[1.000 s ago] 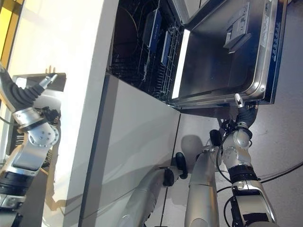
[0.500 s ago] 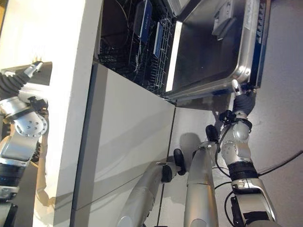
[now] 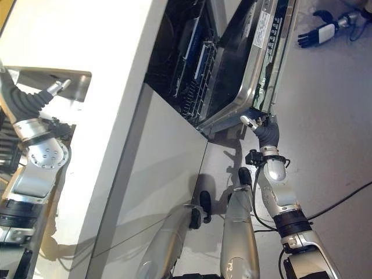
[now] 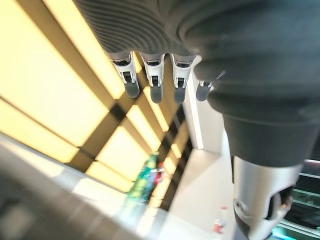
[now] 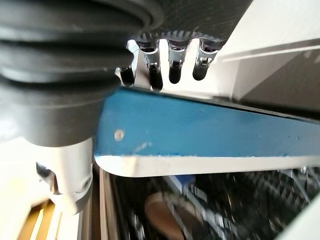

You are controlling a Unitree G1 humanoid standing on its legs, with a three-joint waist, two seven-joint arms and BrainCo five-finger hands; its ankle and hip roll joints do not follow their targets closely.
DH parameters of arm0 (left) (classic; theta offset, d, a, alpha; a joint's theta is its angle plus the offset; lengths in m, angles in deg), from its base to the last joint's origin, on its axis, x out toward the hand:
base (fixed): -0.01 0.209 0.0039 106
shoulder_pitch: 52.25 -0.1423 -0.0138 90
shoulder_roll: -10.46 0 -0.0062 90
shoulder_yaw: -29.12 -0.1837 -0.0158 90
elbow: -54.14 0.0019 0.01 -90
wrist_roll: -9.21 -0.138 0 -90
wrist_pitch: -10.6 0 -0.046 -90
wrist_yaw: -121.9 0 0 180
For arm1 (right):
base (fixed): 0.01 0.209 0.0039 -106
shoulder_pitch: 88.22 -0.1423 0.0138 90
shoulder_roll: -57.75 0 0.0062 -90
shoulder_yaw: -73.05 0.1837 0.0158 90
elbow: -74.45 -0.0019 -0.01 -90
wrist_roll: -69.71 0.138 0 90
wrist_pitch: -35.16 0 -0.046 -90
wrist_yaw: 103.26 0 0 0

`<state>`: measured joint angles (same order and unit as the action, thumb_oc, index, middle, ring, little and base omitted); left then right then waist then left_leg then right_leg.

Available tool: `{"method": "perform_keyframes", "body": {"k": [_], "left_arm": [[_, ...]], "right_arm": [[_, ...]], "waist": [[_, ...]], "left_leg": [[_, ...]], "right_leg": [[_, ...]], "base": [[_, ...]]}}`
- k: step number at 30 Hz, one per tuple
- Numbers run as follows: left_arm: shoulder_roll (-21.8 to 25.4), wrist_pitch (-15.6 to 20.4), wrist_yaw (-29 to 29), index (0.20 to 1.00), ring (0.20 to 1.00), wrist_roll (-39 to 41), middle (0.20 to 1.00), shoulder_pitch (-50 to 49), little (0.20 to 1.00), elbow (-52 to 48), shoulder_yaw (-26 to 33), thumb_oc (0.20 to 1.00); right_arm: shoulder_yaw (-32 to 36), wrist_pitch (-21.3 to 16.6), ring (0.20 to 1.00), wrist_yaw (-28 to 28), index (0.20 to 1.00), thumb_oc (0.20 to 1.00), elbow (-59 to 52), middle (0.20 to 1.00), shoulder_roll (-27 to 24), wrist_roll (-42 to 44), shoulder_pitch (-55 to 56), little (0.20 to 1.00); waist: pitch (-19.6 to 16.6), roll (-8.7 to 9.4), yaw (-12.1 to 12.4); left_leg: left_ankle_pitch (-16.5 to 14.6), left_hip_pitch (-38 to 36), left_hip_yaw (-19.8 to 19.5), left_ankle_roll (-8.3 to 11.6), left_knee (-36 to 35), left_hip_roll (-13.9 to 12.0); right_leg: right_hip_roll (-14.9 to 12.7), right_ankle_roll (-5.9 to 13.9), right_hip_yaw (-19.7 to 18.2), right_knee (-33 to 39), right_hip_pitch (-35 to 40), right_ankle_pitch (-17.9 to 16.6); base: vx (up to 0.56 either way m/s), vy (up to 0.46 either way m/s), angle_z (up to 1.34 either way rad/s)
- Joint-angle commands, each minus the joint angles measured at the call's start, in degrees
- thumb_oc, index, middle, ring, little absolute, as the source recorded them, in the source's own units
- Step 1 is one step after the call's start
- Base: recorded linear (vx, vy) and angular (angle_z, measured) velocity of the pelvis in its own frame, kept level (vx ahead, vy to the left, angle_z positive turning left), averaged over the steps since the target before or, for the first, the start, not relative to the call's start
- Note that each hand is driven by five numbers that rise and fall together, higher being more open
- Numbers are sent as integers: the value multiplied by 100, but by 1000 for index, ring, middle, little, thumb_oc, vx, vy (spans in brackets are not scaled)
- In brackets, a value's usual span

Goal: Pick up plates and place into dishwasher.

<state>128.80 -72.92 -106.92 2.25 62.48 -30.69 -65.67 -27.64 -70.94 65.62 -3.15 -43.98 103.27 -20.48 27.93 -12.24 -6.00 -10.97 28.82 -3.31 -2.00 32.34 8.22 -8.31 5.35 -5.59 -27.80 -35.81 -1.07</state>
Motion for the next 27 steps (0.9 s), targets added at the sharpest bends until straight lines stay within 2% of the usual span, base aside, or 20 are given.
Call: {"method": "perform_keyframes", "body": {"k": [1,3,8,12,21,27], "left_arm": [[95,100,90,1000,1000,-40,1000,-522,1000,-192,-137,1000],[242,165,163,1000,1000,-6,1000,-502,1000,-135,-81,1000],[425,203,294,1000,1000,-7,1000,-481,1000,-130,-9,1000],[532,302,385,1000,1000,-48,1000,-511,1000,-111,79,1000],[587,444,701,1000,1000,-172,1000,-751,1000,-202,259,1000],[573,462,818,1000,1000,-200,1000,-808,1000,-202,255,1000]], "right_arm": [[240,-1065,1000,280,1000,1000,-1115,1000,136,-500,-1713,1000],[209,-1177,1000,191,1000,1000,-1043,1000,198,-501,-1703,1000],[165,-1351,1000,122,1000,1000,-897,1000,258,-406,-1675,1000],[138,-1423,1000,23,1000,1000,-861,1000,277,-355,-1621,1000],[209,-1492,1000,-208,1000,1000,-956,1000,414,-413,-1141,1000],[231,-1439,1000,-359,1000,1000,-1124,1000,502,-608,-824,1000]], "waist": [[30,568,604],[29,717,754],[27,884,978],[-25,1066,1099],[-232,1322,1193],[-348,1371,1155]], "left_leg": [[-500,214,194,-89,542,46],[-516,186,116,-129,536,12],[-583,85,-34,-235,537,-22],[-491,-33,-134,-287,354,3],[-531,-449,-222,-412,156,37],[-486,-706,-229,-448,-27,-10]], "right_leg": [[-156,-1,122,828,740,-14],[-123,-6,223,912,872,-67],[-75,-13,392,1024,1120,-163],[-94,-20,489,1233,1321,-321],[-122,13,487,1483,1797,-518],[-121,27,423,1604,1991,-520]], "base": [[47,-115,36],[49,-111,39],[69,-91,52],[51,-74,53],[67,-45,6],[37,-17,-1]]}}
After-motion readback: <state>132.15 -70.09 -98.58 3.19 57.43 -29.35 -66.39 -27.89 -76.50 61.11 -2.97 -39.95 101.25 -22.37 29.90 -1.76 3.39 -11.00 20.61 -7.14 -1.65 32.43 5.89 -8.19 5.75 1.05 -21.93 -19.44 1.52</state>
